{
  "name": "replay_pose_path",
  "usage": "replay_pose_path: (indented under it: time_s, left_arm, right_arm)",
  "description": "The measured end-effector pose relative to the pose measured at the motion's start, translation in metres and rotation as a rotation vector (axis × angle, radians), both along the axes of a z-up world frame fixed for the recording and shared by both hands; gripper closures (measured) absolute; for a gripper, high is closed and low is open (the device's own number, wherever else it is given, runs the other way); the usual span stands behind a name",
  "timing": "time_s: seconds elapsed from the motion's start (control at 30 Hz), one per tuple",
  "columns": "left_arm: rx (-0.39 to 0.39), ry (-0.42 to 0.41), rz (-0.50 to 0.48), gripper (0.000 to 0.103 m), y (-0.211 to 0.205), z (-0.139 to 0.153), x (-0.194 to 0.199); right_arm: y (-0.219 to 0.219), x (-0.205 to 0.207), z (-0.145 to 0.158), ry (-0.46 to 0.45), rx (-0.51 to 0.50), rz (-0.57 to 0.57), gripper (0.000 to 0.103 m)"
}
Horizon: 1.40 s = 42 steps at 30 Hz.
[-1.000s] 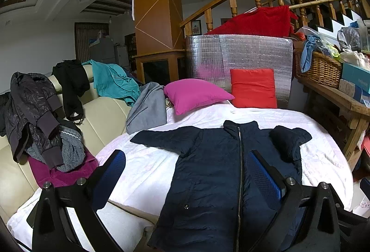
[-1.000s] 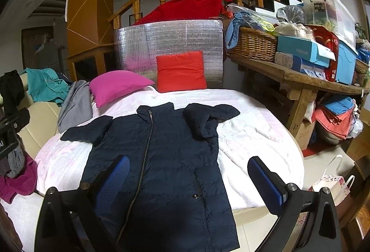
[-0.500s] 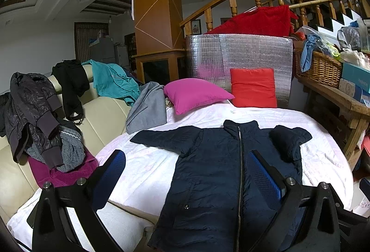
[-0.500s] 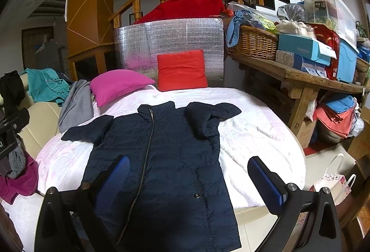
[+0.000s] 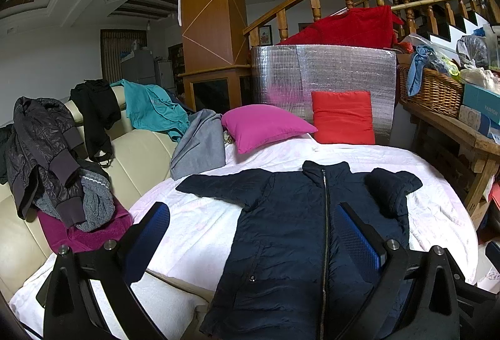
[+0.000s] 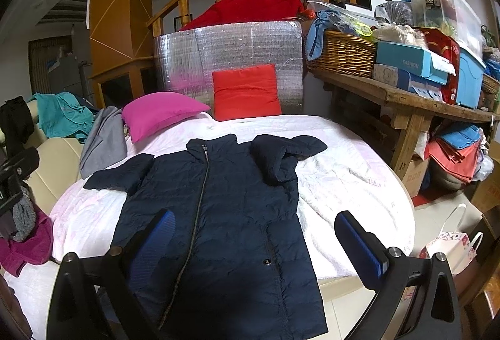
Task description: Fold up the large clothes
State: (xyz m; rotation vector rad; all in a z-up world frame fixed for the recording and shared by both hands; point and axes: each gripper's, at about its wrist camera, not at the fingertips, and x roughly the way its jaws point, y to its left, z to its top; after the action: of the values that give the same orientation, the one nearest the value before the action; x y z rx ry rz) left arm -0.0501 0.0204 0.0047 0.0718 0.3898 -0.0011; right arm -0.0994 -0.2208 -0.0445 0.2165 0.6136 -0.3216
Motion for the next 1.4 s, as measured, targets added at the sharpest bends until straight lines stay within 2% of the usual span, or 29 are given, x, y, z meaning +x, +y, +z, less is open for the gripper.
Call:
replay_pose_path:
  time_s: [0.33,0.47,0.6,0.73,0.83,0.97,1.17,1.3,1.4]
  left_arm:
    - [0.006,0.048,-0.002,0.000,-0.005,-0.007,0.023]
    - [-0.013,0.179,-0.054,0.000,-0.013,-0.014,0.063]
    - [-0.029,0.320,-0.064,0.000,-0.027,-0.023,0.117]
    - [-0.033,0.383,-0.016,0.000,-0.043,-0.036,0.168]
    - [-0.042,0.418,0.013,0.000,-0.058,-0.051,0.206]
    - [-0.016,0.453,0.047,0.000,-0.076,-0.081,0.251]
    - [0.044,0.383,0.072,0.000,-0.094,-0.114,0.297]
    - [0.057,0.333,0.092,0.000,-0.098,-0.125,0.324]
    - [0.060,0.303,0.112,0.000,-0.098,-0.127,0.341]
  right_arm:
    - [-0.014,0.012,-0.004,0.006,0.016,-0.015,0.000]
    - [-0.038,0.024,-0.008,-0.005,0.065,-0.012,0.000]
    - [-0.087,0.042,-0.012,-0.036,0.151,-0.022,0.000]
    - [-0.143,0.077,-0.026,-0.050,0.266,-0.009,0.000]
    - [-0.177,0.113,-0.047,-0.017,0.352,0.004,0.000]
    - [-0.225,0.175,-0.092,0.026,0.508,0.034,0.000]
    - [-0.293,0.265,-0.177,-0.012,0.766,-0.064,0.001]
    - [-0.319,0.319,-0.233,-0.003,0.900,-0.139,0.006]
    - [-0.336,0.347,-0.269,0.010,0.960,-0.215,0.011]
